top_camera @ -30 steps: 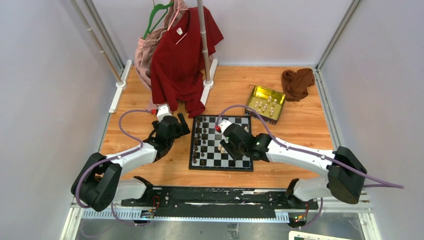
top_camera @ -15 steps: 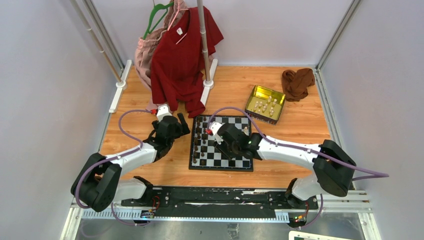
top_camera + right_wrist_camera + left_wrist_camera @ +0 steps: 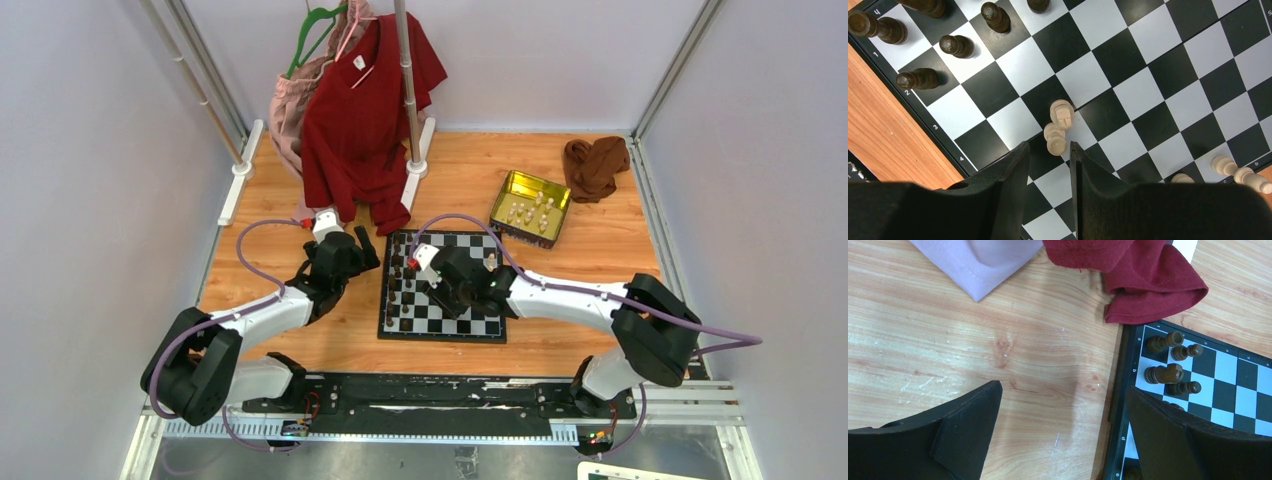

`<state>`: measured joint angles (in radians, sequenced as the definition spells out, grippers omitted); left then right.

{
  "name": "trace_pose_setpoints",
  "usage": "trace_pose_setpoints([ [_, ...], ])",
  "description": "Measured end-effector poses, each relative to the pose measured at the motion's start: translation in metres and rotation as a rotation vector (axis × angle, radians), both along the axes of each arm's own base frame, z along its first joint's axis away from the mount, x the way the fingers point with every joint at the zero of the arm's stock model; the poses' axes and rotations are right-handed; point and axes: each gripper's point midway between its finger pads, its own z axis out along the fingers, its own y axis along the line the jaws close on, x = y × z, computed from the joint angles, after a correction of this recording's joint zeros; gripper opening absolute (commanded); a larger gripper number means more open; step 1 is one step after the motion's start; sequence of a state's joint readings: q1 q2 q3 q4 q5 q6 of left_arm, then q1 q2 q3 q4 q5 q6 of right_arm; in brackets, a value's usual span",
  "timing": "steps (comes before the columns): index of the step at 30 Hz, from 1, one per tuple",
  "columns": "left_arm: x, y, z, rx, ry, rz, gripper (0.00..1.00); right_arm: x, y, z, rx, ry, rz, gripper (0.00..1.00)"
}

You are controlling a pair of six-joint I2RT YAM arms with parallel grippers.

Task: Set up the chess pieces on the board
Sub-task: Pick up the chess piece from the chessboard.

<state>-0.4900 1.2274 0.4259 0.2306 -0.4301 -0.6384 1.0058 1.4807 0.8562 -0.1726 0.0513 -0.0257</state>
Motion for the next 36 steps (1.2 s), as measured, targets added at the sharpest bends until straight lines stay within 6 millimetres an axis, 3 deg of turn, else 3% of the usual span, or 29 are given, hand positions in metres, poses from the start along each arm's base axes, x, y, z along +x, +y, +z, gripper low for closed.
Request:
trace_pose_setpoints([
  [5,0.000,0.000,0.000,0.000,0.000,0.000,1.00,0.004,0.002,-0.001,0.008,-0.002,-0.005,0.33],
  [13,0.000,0.000,-0.001,0.002,0.003,0.000,1.00,0.010,0.002,-0.004,0.015,0.000,-0.010,0.06],
  [16,0.000,0.000,-0.003,0.004,0.007,0.000,1.00,0.011,0.003,-0.004,0.021,0.001,-0.012,0.00],
  [22,0.000,0.000,-0.003,0.004,0.007,0.000,1.00,0.011,0.002,-0.002,0.023,-0.001,-0.012,0.00],
  [28,0.000,0.000,-0.002,0.003,0.005,0.000,1.00,0.010,0.000,0.020,0.070,-0.029,-0.019,0.00],
  [36,0.001,0.000,-0.003,0.003,0.005,0.000,1.00,-0.003,-0.023,0.043,0.117,-0.060,-0.078,0.00],
])
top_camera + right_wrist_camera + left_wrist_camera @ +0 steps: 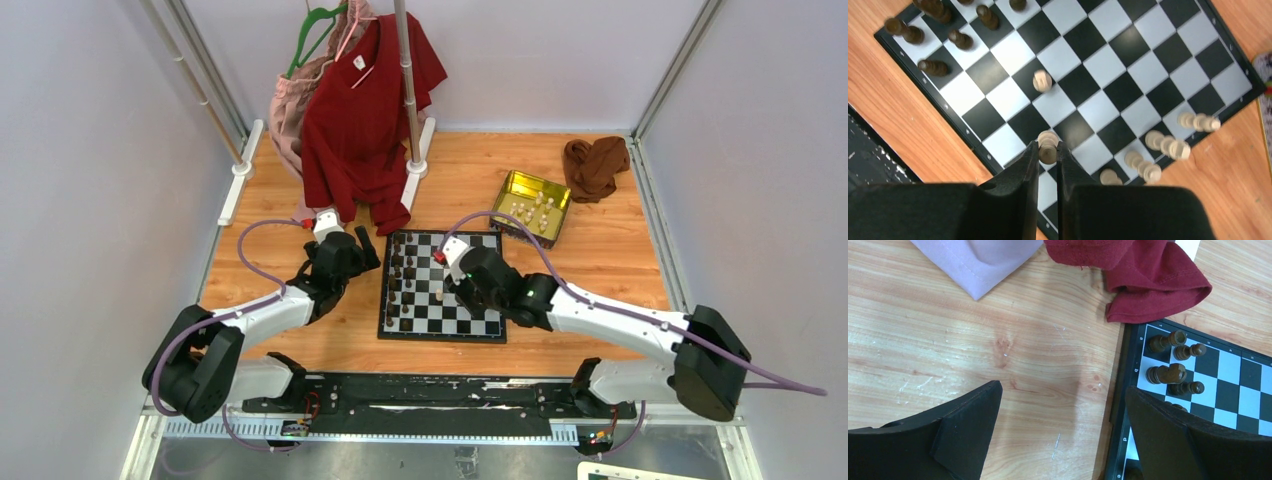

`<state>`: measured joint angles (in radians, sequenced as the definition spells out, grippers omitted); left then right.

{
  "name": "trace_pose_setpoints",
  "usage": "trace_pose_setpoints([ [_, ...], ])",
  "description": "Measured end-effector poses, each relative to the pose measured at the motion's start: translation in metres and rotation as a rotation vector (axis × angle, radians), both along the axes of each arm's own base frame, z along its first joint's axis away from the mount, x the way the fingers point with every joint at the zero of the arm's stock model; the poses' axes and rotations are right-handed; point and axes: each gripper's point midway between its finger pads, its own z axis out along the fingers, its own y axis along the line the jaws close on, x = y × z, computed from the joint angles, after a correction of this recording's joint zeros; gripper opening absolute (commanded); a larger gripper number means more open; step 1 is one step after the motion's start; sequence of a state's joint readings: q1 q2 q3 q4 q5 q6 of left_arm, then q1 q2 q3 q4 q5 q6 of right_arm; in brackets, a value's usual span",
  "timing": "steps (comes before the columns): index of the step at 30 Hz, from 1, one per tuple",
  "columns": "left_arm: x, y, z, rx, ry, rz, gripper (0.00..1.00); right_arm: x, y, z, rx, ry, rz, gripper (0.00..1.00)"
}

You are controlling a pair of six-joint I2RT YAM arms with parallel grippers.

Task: Set up the chess pieces on the board
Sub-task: Pick up the chess piece from the chessboard, then place the chess piece on the chessboard.

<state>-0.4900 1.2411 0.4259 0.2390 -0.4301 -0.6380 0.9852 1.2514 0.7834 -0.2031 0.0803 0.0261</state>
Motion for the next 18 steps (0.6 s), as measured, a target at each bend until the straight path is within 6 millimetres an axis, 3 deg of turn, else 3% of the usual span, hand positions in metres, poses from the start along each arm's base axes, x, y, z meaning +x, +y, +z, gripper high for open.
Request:
trace_pose_setpoints([
  [9,0.001,0.000,-0.002,0.000,0.005,-0.001,1.00,-0.024,-0.048,-0.014,-0.021,0.048,-0.133,0.00],
  [18,0.001,0.000,-0.003,0.000,0.005,0.000,1.00,-0.035,-0.074,-0.030,-0.047,0.092,-0.240,0.00],
])
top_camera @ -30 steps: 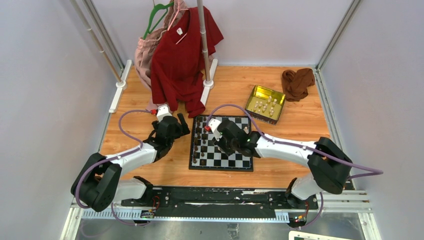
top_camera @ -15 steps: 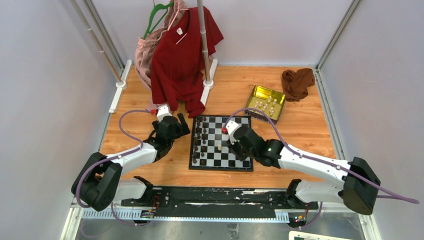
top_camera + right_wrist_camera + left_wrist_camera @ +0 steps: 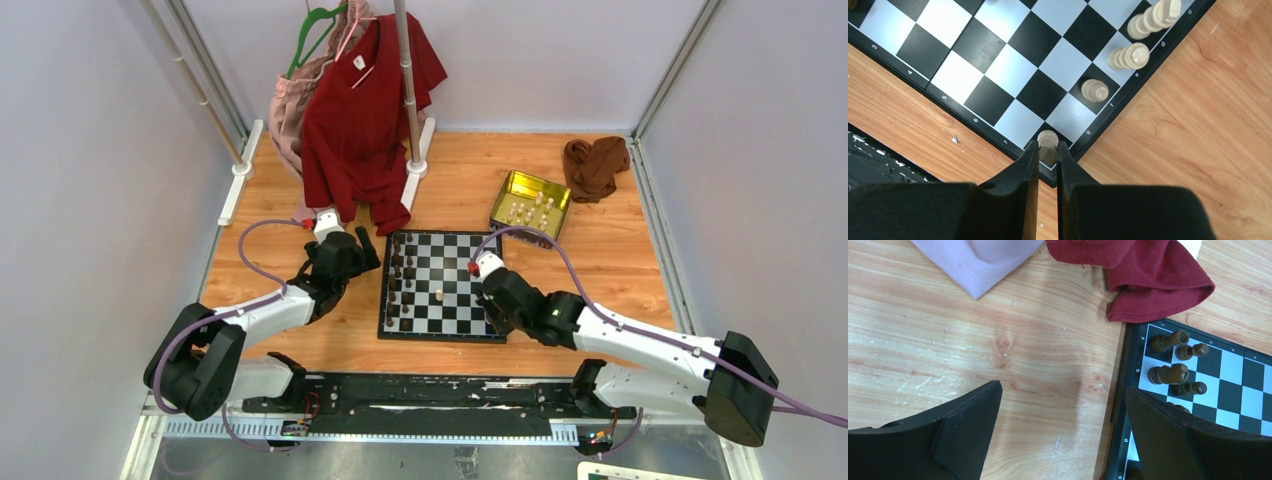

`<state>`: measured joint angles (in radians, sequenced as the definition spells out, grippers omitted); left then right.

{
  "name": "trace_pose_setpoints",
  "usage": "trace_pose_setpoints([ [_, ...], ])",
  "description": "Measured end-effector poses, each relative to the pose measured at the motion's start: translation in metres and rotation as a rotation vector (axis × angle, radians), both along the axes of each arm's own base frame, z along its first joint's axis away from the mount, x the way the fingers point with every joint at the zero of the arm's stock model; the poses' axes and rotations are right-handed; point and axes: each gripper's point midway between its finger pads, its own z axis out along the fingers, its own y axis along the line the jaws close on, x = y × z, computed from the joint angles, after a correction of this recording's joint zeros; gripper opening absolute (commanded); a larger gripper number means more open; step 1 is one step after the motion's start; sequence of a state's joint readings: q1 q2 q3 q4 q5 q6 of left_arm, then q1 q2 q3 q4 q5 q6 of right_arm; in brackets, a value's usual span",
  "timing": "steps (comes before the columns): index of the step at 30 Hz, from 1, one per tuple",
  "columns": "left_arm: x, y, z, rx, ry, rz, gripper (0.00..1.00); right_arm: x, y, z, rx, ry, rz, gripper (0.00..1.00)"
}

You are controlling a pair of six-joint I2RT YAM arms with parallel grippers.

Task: Set up the chess pieces on the board
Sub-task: Place the chess piece on the chessboard.

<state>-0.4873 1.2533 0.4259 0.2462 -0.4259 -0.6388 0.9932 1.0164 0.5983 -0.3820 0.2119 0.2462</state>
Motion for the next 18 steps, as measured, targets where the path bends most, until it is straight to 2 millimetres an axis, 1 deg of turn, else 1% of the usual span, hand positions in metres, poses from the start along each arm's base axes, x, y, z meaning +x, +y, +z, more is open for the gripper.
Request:
trace_pose_setpoints([
  [8,0.000,0.000,0.000,0.000,0.000,0.000,1.00,-0.006,-0.005,-0.006,0.002,0.038,-0.044,0.00],
  [18,0.000,-0.001,0.000,-0.002,0.001,-0.004,1.00,-0.013,-0.014,-0.019,-0.018,0.073,-0.071,0.00],
])
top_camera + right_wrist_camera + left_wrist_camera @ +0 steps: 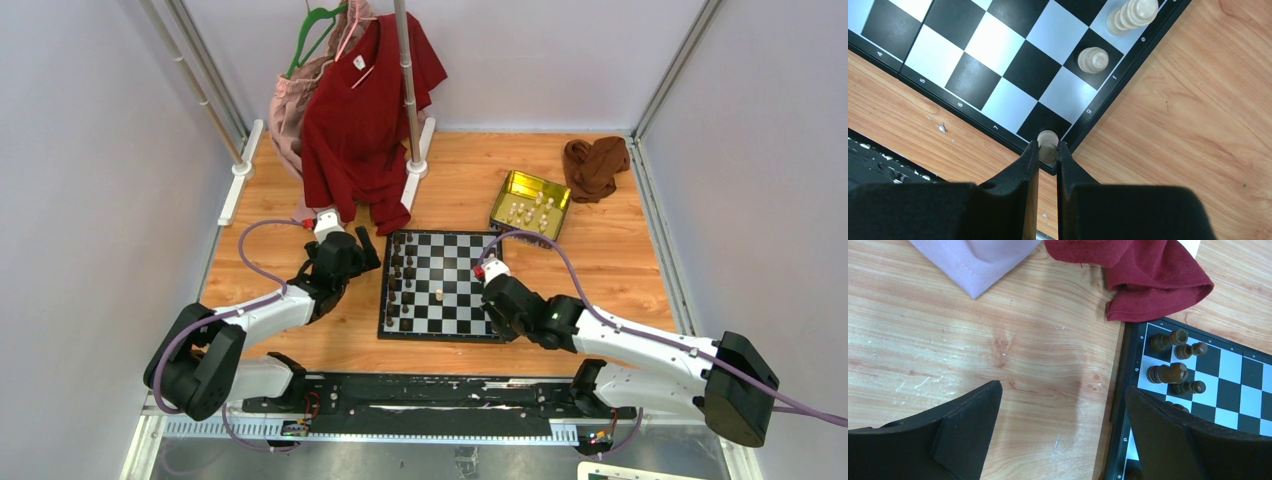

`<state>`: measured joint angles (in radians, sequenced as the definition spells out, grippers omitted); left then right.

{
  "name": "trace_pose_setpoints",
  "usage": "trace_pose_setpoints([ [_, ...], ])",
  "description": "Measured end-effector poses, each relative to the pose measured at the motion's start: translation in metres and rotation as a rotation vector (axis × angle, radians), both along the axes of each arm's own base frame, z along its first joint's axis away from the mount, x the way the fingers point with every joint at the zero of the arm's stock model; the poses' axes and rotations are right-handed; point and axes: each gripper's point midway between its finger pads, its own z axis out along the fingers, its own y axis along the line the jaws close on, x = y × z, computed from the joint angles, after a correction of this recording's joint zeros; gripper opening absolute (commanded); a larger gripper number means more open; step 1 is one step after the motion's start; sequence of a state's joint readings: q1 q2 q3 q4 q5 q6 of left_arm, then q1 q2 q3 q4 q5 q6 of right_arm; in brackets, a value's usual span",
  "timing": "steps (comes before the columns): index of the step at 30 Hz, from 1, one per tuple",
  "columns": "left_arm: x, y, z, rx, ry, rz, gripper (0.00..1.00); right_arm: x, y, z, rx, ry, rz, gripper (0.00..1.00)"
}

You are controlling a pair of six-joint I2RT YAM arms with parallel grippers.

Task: Set up the chess pieces on the board
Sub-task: Place the chess piece on the chessboard, then pick up the chess piece from the chessboard.

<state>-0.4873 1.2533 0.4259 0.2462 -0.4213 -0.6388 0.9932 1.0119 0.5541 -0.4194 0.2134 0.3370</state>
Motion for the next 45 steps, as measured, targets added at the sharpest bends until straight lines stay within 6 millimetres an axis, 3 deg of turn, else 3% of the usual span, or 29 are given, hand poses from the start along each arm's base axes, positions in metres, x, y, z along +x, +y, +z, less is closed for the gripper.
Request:
trace_pose_setpoints([
  [5,0.000,-0.001,0.000,-0.001,0.001,-0.003,1.00,-0.002,-0.002,-0.003,-0.003,0.008,-0.007,0.09],
  [9,0.000,-0.001,0.000,-0.003,0.002,-0.005,1.00,-0.002,-0.001,-0.003,-0.001,0.009,-0.008,0.32],
  [14,0.000,-0.001,0.000,-0.004,0.002,-0.007,1.00,-0.003,0.000,-0.003,0.000,0.007,-0.005,0.40],
  [19,0.000,-0.002,0.000,-0.005,0.002,-0.008,1.00,-0.001,0.000,0.005,-0.010,-0.011,-0.001,0.41],
  [28,0.000,-0.002,0.000,-0.005,0.002,-0.008,1.00,0.013,0.022,0.062,0.052,-0.126,0.038,0.40],
  [32,0.000,-0.002,0.000,-0.005,0.002,-0.008,1.00,0.021,0.034,0.075,0.032,-0.153,0.089,0.40],
  [45,-0.001,-0.002,0.000,-0.006,0.002,-0.008,1.00,0.036,0.079,0.031,-0.128,-0.135,0.385,0.40],
])
